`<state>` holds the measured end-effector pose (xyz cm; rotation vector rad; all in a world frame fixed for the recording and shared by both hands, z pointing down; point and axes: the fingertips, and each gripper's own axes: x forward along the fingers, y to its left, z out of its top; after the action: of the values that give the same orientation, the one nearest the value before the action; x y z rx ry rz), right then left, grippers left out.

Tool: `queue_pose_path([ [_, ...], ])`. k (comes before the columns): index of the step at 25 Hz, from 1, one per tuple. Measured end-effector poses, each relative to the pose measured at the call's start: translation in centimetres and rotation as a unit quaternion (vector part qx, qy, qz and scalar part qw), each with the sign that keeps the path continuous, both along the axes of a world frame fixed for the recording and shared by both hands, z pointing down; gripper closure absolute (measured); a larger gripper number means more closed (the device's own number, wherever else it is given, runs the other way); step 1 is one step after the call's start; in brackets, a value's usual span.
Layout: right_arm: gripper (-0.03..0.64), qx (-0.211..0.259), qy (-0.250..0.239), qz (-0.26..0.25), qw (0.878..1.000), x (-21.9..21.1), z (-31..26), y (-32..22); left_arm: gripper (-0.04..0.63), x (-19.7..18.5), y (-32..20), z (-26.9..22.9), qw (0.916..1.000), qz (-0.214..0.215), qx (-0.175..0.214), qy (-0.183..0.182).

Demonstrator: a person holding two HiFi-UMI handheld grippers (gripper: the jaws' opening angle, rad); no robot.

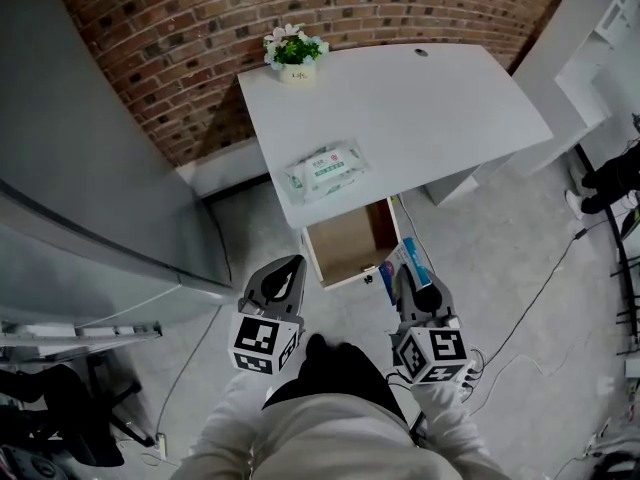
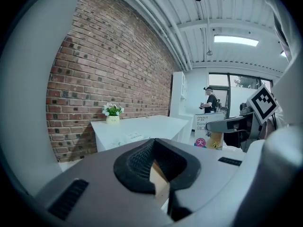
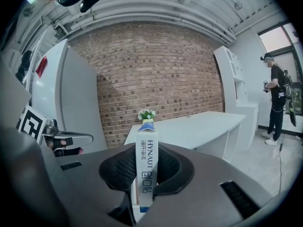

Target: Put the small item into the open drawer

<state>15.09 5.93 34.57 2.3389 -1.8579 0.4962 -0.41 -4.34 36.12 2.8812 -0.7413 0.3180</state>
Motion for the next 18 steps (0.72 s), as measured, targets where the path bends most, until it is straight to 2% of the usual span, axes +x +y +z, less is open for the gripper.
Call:
queue_pose_path([
  [18, 0.535, -0.038, -0.011, -0.082, 0.996, 0.9, 5.1, -6.5, 0.578, 1.0, -4.2, 2.1, 0.9976, -0.066, -0.017, -0.016],
])
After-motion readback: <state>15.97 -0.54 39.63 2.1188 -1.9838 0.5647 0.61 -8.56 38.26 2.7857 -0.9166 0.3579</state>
